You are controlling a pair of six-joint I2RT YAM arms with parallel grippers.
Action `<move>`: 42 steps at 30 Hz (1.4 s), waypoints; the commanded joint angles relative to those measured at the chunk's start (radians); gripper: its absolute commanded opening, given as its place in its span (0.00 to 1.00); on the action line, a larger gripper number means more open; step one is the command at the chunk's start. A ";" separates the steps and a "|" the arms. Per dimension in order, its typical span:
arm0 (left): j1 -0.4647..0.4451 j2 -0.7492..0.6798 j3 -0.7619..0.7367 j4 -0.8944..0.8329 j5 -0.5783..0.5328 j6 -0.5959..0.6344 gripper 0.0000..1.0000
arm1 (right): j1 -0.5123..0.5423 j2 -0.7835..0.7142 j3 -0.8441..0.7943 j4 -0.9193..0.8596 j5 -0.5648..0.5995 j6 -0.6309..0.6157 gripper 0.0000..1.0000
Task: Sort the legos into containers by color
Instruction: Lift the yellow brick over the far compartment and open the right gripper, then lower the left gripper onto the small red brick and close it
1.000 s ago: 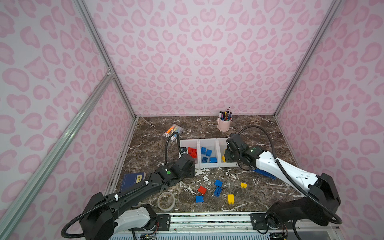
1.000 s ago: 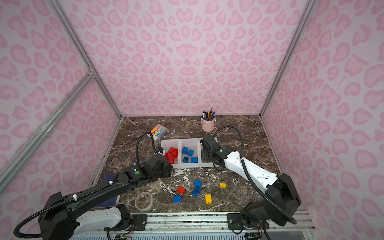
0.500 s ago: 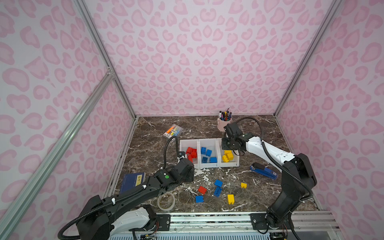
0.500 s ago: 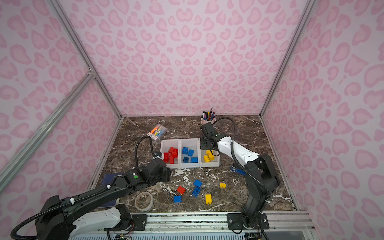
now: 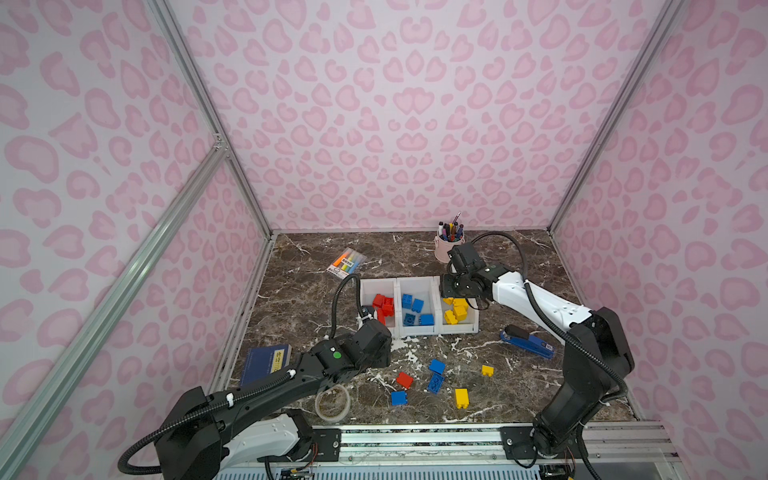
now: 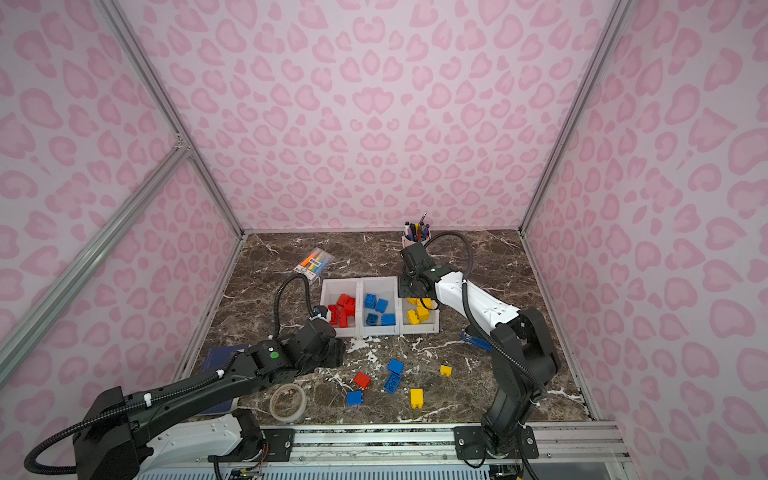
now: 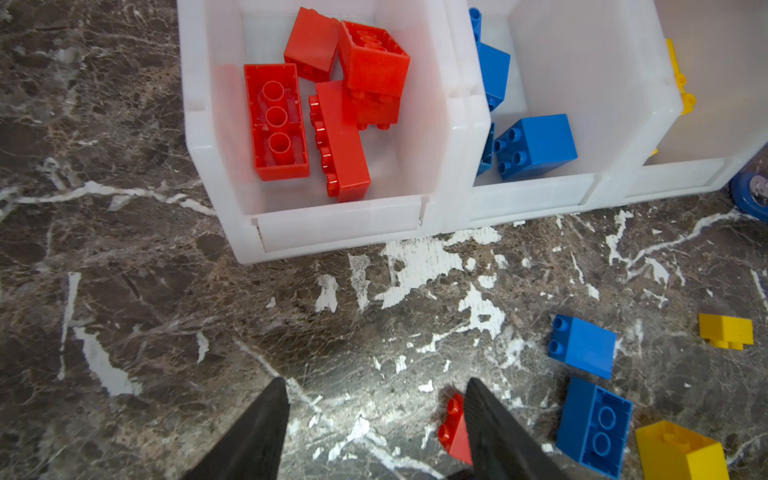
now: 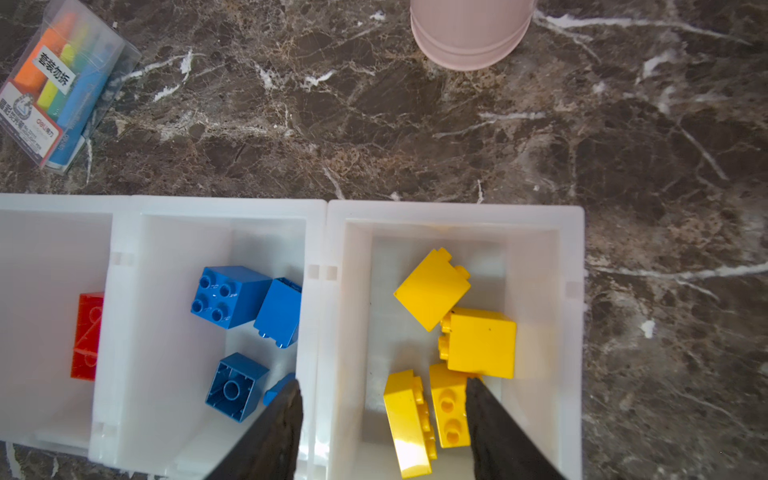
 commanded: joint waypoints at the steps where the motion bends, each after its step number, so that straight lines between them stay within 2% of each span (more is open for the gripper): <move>1: -0.007 0.006 0.011 -0.011 0.002 -0.009 0.69 | 0.000 -0.020 -0.020 -0.004 0.000 0.006 0.63; 21: -0.086 0.016 0.002 -0.023 0.008 0.038 0.69 | 0.000 -0.174 -0.153 0.009 -0.007 0.030 0.64; 30: -0.173 0.125 0.047 -0.011 0.053 0.149 0.70 | 0.001 -0.218 -0.187 0.008 0.000 0.035 0.65; 42: -0.266 0.266 0.091 0.028 0.070 0.191 0.71 | -0.002 -0.247 -0.209 0.004 0.006 0.039 0.65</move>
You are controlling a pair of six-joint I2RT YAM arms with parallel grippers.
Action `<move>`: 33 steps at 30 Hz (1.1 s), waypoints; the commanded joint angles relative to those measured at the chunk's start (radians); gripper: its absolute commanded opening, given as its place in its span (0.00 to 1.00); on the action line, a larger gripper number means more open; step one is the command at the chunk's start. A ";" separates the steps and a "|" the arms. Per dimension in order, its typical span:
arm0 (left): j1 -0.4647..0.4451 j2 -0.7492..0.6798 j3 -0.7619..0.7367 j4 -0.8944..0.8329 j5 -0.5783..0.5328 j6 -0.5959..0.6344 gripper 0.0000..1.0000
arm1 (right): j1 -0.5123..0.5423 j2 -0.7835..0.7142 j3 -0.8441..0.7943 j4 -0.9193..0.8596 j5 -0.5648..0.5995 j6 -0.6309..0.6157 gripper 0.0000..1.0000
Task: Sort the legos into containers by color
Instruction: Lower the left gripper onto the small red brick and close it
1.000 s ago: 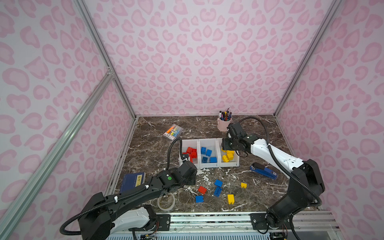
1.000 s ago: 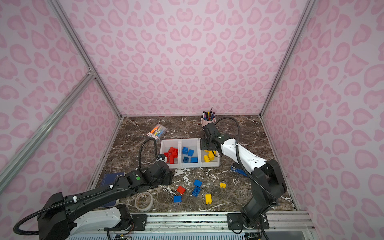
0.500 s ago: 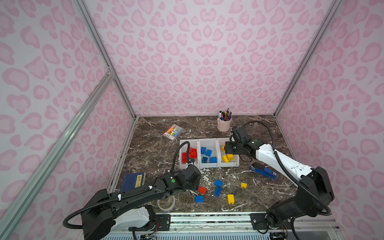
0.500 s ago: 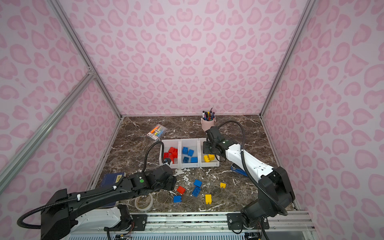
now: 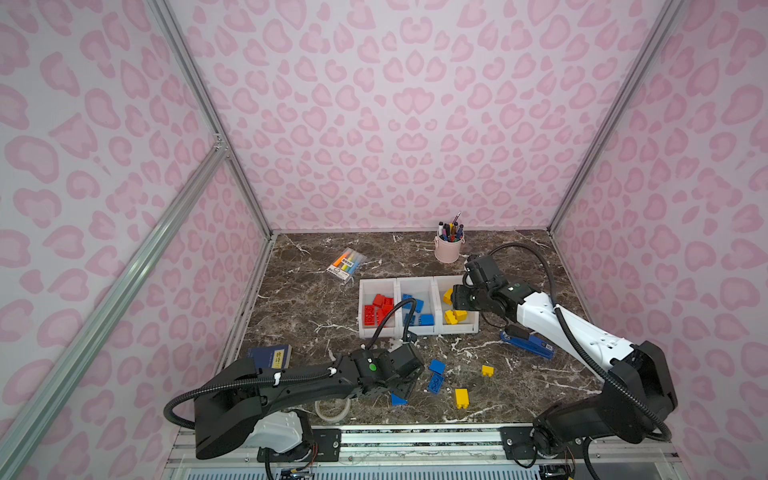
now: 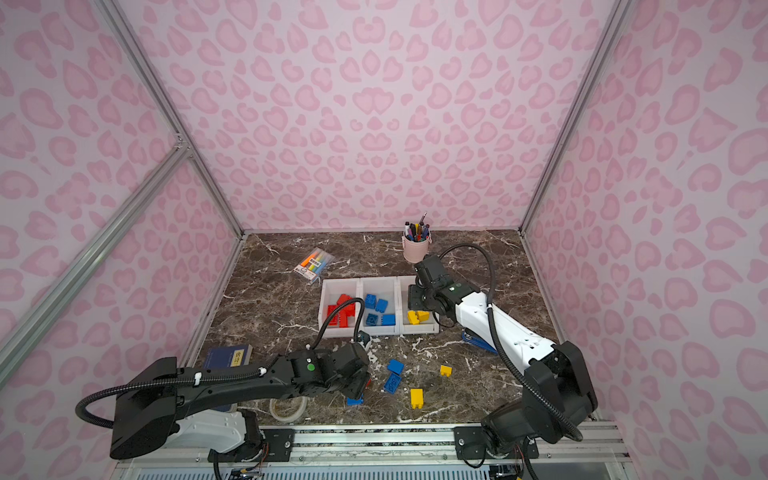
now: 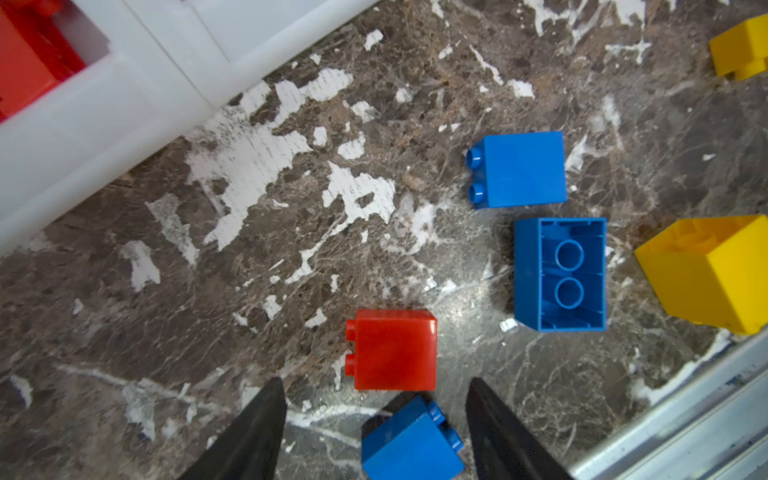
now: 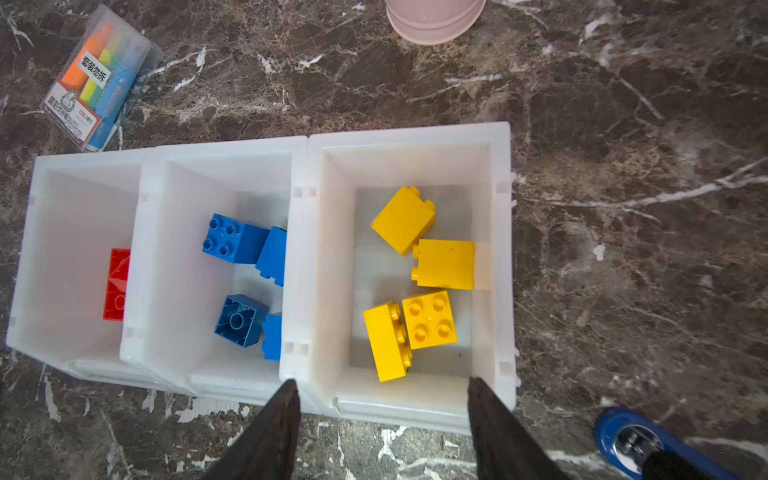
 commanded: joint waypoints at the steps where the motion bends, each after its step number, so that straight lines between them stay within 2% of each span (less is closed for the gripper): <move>1: -0.013 0.029 0.024 0.018 -0.001 0.019 0.71 | -0.001 -0.006 -0.012 -0.002 0.009 0.003 0.65; 12: -0.025 0.115 0.036 0.035 -0.027 -0.014 0.70 | -0.010 -0.025 -0.042 0.003 0.006 0.006 0.65; 22: -0.025 0.180 0.054 0.040 -0.040 0.009 0.68 | -0.021 -0.045 -0.085 0.015 0.002 0.020 0.65; 33: -0.026 0.209 0.061 0.047 -0.047 0.003 0.53 | -0.026 -0.048 -0.093 0.018 0.000 0.021 0.65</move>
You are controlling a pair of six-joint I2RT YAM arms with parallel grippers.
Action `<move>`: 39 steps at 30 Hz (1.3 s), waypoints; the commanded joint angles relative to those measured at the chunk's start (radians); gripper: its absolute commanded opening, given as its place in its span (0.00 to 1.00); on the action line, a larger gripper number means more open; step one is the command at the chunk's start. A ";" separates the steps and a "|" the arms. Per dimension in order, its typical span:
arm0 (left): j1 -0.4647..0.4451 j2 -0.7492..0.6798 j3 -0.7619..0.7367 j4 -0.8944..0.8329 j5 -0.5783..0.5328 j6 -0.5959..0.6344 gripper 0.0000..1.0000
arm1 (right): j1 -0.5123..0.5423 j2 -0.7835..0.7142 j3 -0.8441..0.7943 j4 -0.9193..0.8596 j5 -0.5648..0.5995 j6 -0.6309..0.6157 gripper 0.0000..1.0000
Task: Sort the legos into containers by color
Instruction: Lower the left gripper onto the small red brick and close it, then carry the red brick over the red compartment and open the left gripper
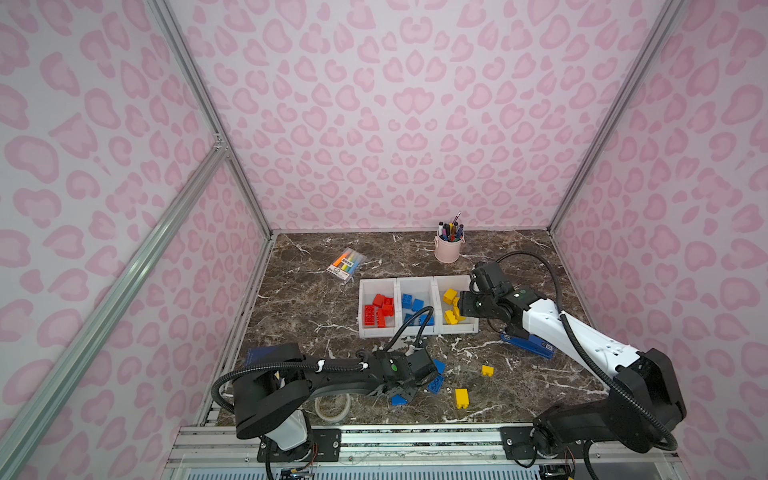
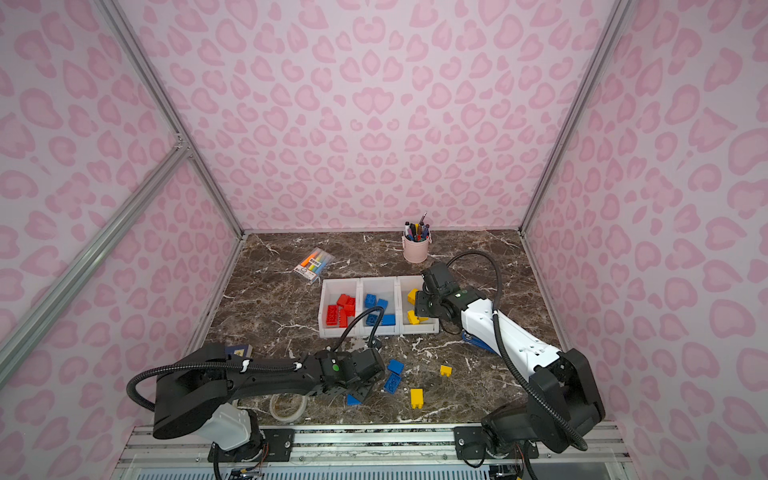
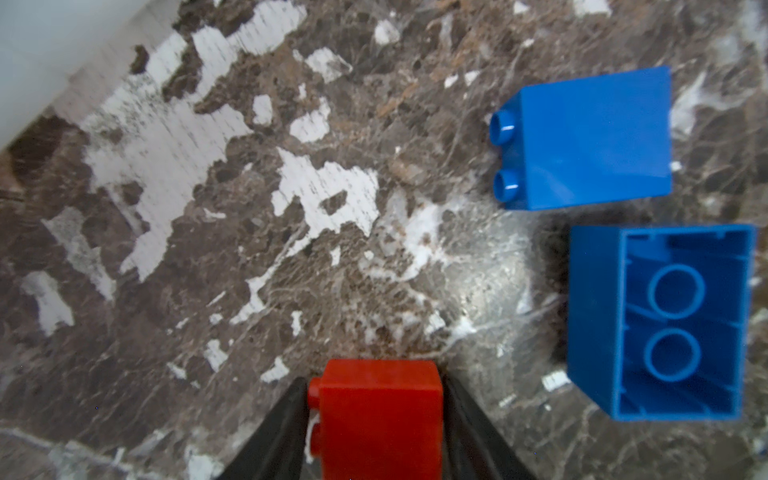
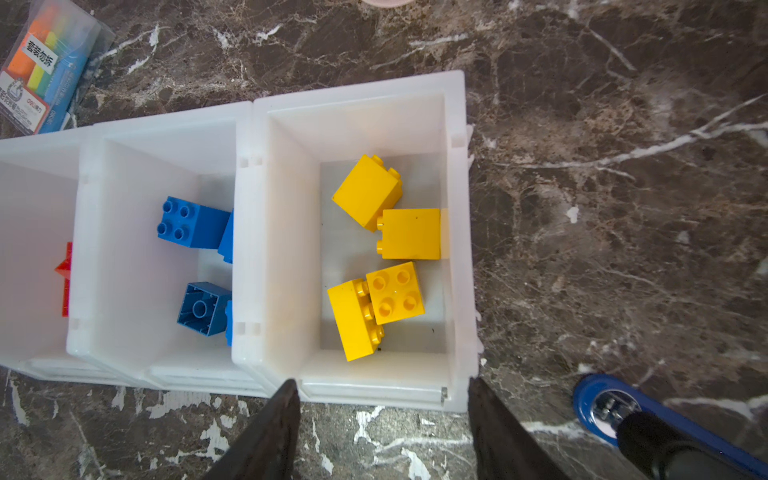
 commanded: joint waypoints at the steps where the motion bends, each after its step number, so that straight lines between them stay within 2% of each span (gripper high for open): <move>1: 0.000 0.005 0.011 0.008 -0.020 -0.007 0.52 | -0.002 0.000 -0.008 0.015 -0.003 0.003 0.65; 8: -0.001 -0.004 0.013 0.010 -0.023 -0.010 0.46 | -0.003 -0.010 -0.019 0.016 -0.002 0.004 0.65; 20: 0.030 -0.069 0.081 -0.027 -0.065 0.041 0.43 | -0.004 -0.027 -0.020 0.010 -0.002 0.005 0.64; 24: 0.099 -0.108 0.142 -0.036 -0.083 0.099 0.43 | -0.004 -0.042 -0.023 0.004 0.001 0.006 0.64; 30: 0.275 -0.119 0.237 -0.037 -0.079 0.194 0.43 | -0.004 -0.059 -0.028 -0.006 -0.006 0.009 0.63; 34: 0.402 -0.108 0.257 -0.024 -0.061 0.225 0.43 | -0.005 -0.080 -0.037 -0.016 -0.006 0.006 0.63; 39: 0.507 -0.053 0.300 -0.027 -0.044 0.249 0.43 | -0.004 -0.102 -0.055 -0.021 -0.005 0.012 0.63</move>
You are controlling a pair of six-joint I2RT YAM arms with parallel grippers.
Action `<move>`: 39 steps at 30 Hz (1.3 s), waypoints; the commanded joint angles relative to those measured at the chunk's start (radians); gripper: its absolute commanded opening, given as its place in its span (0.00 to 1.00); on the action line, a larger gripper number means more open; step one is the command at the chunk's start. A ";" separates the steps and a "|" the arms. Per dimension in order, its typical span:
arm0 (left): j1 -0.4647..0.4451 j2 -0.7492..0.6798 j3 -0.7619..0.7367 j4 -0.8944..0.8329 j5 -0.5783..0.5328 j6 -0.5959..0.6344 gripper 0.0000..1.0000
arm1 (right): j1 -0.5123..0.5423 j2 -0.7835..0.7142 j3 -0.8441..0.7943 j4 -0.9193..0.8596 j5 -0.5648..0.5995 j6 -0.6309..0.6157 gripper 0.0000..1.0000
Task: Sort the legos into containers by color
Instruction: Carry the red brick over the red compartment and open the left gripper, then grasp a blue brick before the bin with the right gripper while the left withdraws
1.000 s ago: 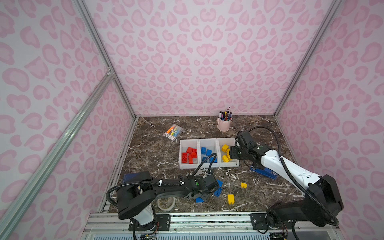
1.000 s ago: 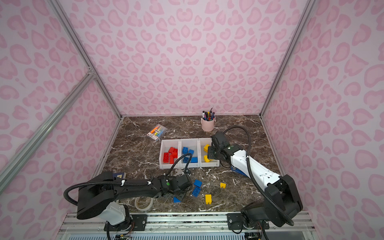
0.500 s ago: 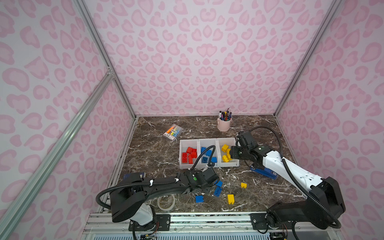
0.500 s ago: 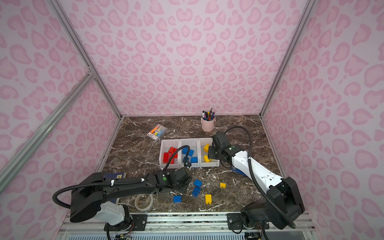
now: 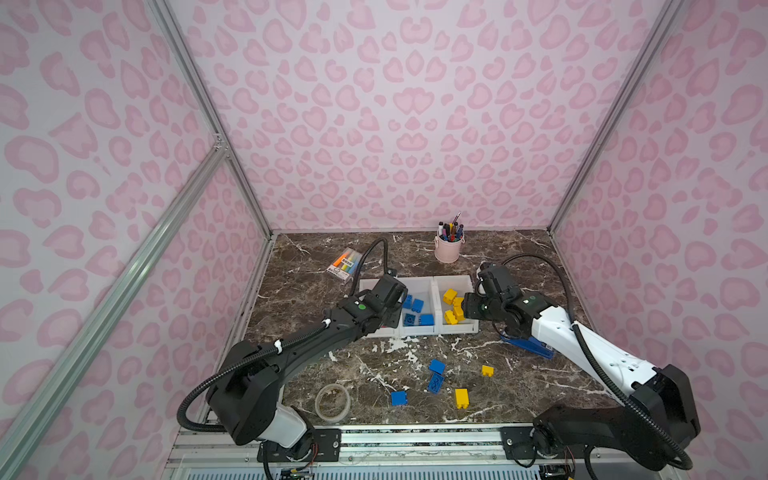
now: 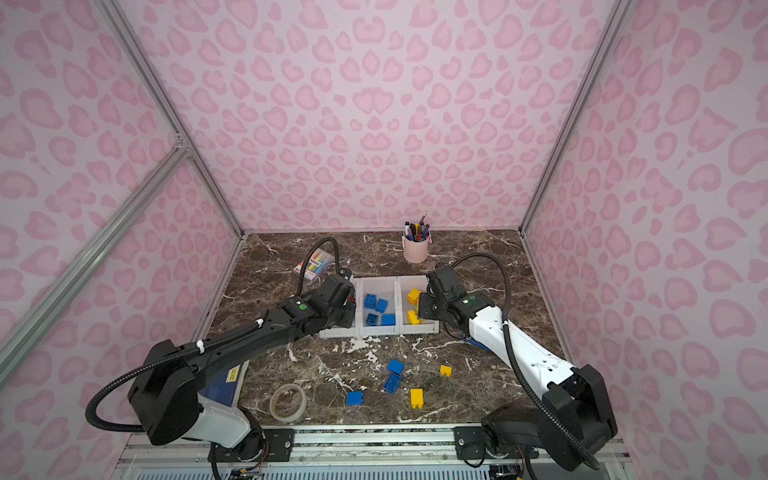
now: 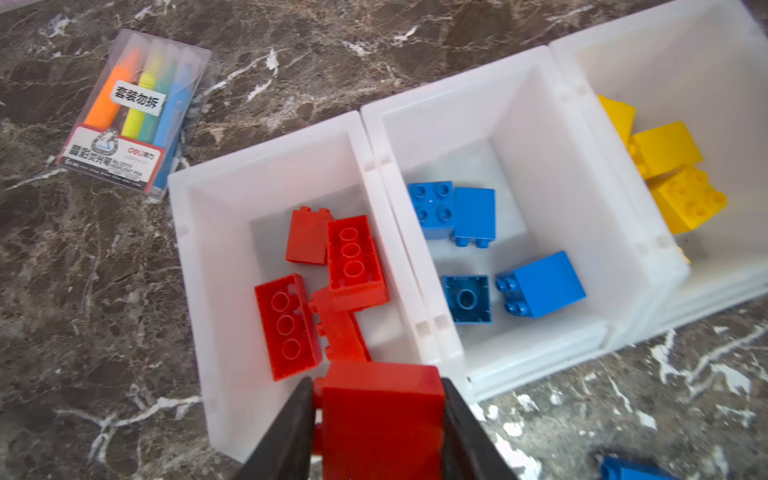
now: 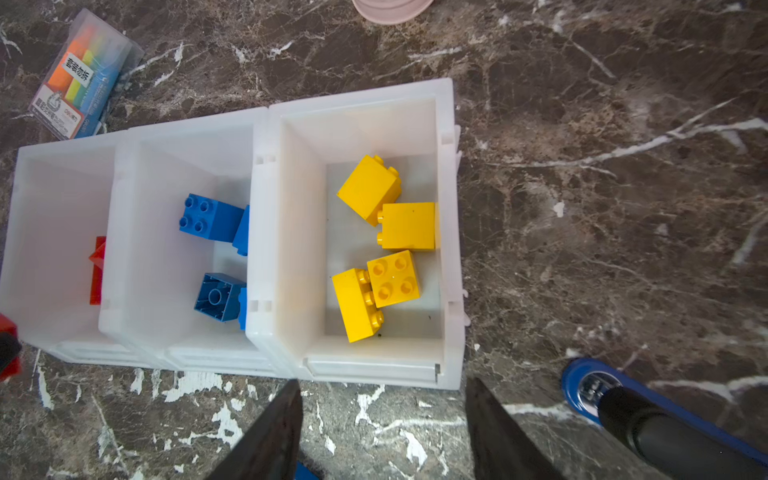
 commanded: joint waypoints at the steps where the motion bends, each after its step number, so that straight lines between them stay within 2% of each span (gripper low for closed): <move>1: 0.049 0.028 0.030 0.002 0.016 0.028 0.43 | 0.001 -0.010 -0.016 -0.011 -0.002 0.014 0.63; 9: 0.109 0.124 0.079 0.016 0.050 0.016 0.45 | 0.001 -0.026 -0.027 -0.014 -0.012 0.013 0.63; 15: 0.119 0.130 0.087 0.010 0.033 -0.001 0.65 | 0.001 -0.044 -0.035 -0.023 -0.008 0.016 0.65; 18: 0.119 0.109 0.070 0.016 0.026 -0.011 0.69 | 0.000 -0.048 -0.043 -0.023 -0.006 0.018 0.65; 24: 0.118 0.039 0.037 0.020 0.033 -0.027 0.70 | 0.001 -0.050 -0.052 -0.020 -0.010 0.023 0.65; 31: 0.118 -0.085 -0.057 0.040 0.099 -0.062 0.70 | 0.011 -0.067 -0.088 -0.011 -0.026 0.034 0.65; 39: 0.094 -0.269 -0.202 0.054 0.132 -0.136 0.70 | 0.118 -0.093 -0.128 -0.026 0.014 0.077 0.65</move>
